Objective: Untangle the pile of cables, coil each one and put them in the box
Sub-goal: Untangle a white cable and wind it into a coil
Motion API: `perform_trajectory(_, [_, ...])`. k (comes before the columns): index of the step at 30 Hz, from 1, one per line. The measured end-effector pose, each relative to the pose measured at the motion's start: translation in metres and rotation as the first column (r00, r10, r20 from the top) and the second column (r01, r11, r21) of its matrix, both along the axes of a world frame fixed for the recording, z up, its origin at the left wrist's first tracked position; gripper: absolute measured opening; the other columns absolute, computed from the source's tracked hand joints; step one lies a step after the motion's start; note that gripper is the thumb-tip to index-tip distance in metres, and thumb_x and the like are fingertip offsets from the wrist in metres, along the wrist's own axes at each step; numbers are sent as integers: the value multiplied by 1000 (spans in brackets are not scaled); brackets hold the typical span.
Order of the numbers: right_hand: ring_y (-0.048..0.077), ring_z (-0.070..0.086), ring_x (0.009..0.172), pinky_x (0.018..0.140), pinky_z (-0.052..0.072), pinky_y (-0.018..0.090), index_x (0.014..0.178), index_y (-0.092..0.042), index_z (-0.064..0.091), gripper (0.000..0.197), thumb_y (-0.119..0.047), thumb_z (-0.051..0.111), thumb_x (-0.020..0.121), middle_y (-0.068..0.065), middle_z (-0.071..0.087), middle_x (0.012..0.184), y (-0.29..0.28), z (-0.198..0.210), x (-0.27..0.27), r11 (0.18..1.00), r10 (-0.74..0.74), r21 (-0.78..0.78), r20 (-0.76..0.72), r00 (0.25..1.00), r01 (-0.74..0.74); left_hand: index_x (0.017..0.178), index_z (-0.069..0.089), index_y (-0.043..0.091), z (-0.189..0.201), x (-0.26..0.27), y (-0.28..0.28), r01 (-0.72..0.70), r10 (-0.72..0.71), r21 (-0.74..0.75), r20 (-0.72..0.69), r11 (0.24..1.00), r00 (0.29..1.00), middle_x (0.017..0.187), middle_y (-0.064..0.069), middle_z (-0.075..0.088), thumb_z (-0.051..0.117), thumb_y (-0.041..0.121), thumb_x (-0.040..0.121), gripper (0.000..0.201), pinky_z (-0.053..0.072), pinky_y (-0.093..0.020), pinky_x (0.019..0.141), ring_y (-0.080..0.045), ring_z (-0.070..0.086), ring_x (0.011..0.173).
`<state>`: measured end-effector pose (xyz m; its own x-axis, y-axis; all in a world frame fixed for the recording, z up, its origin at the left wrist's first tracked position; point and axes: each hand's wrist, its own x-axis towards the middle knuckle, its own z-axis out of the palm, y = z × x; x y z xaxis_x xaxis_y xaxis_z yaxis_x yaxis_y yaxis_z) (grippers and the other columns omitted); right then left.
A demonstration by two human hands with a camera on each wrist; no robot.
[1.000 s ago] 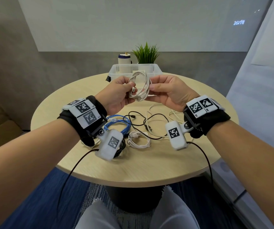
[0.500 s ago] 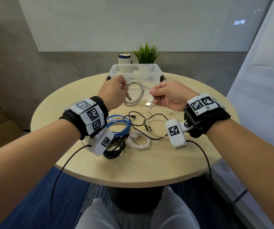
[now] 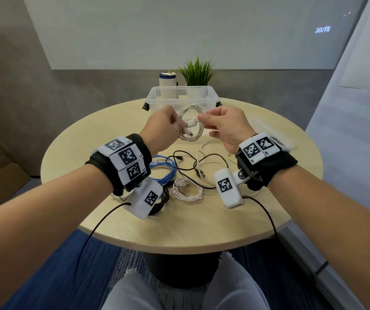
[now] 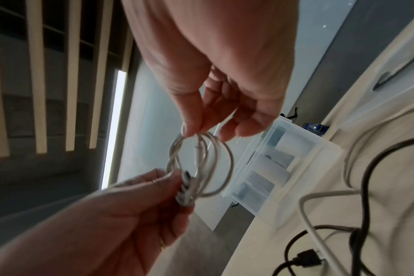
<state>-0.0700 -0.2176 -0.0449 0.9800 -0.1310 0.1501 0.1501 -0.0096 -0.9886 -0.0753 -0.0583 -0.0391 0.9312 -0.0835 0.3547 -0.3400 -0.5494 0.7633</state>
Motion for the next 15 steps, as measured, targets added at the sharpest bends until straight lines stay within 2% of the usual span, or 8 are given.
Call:
perform_trajectory(2, [19, 59, 76, 67, 53, 36, 70, -17, 57, 25, -10, 81, 71, 0, 61, 74, 4, -1, -2, 996, -41, -74, 55, 998, 45, 80, 49, 16, 2, -1, -2, 22, -26, -87, -42, 996, 999, 73, -2, 65, 52, 14, 95, 16, 50, -23, 57, -10, 56, 58])
perform_trajectory(5, [25, 56, 74, 76, 55, 53, 62, -17, 49, 34, 0, 79, 67, 3, 51, 65, 8, -2, -4, 995, -72, -68, 111, 991, 80, 79, 49, 15, 5, -2, -5, 77, -92, -190, -70, 979, 993, 78, -9, 67, 54, 13, 95, 17, 52, -29, 63, -16, 59, 63])
perform_trajectory(7, [26, 59, 76, 76, 53, 57, 61, -19, 46, 33, 0, 73, 63, 11, 53, 70, 9, -2, -4, 993, -78, -81, 143, 987, 90, 78, 48, 14, 5, -2, -7, 103, -125, -240, -77, 965, 989, 79, -11, 66, 54, 11, 95, 17, 52, -26, 61, -18, 59, 65])
perform_trajectory(8, [26, 63, 79, 75, 53, 55, 63, -19, 45, 32, 1, 70, 64, 18, 56, 76, 10, -2, -4, 994, -53, -84, 152, 987, 66, 78, 48, 13, 5, -2, -7, 109, -134, -265, -77, 958, 988, 77, -10, 65, 53, 10, 95, 18, 51, -23, 58, -16, 58, 63])
perform_trajectory(10, [21, 70, 76, 70, 57, 41, 70, -18, 42, 33, 5, 64, 71, 26, 63, 85, 8, -1, -3, 996, 27, -93, 164, 986, -12, 79, 46, 13, 5, -3, -7, 119, -153, -333, -78, 936, 985, 73, -7, 62, 52, 8, 95, 18, 49, -19, 54, -11, 56, 57])
perform_trajectory(12, [6, 66, 60, 56, 49, 20, 76, -19, 40, 32, 3, 62, 81, 11, 67, 75, 7, -1, -3, 989, 83, -135, 173, 981, -60, 79, 46, 12, 8, -2, -4, 126, -170, -396, -77, 909, 982, 72, -7, 60, 51, 8, 96, 18, 48, -18, 52, -10, 54, 56])
perform_trajectory(13, [2, 62, 54, 51, 44, 14, 79, -19, 39, 29, -1, 61, 86, 5, 66, 73, 7, -1, -4, 986, 107, -146, 171, 979, -82, 79, 45, 12, 9, -1, -2, 128, -176, -418, -77, 900, 981, 74, -8, 60, 50, 8, 96, 18, 47, -18, 52, -11, 54, 57])
perform_trajectory(15, [2, 59, 54, 53, 41, 17, 84, -19, 40, 20, -12, 57, 93, 1, 68, 76, 6, -1, -5, 983, 153, -126, 139, 978, -136, 79, 45, 13, 13, 0, 2, 128, -183, -453, -80, 882, 980, 77, -10, 59, 50, 9, 96, 18, 46, -18, 52, -13, 54, 60])
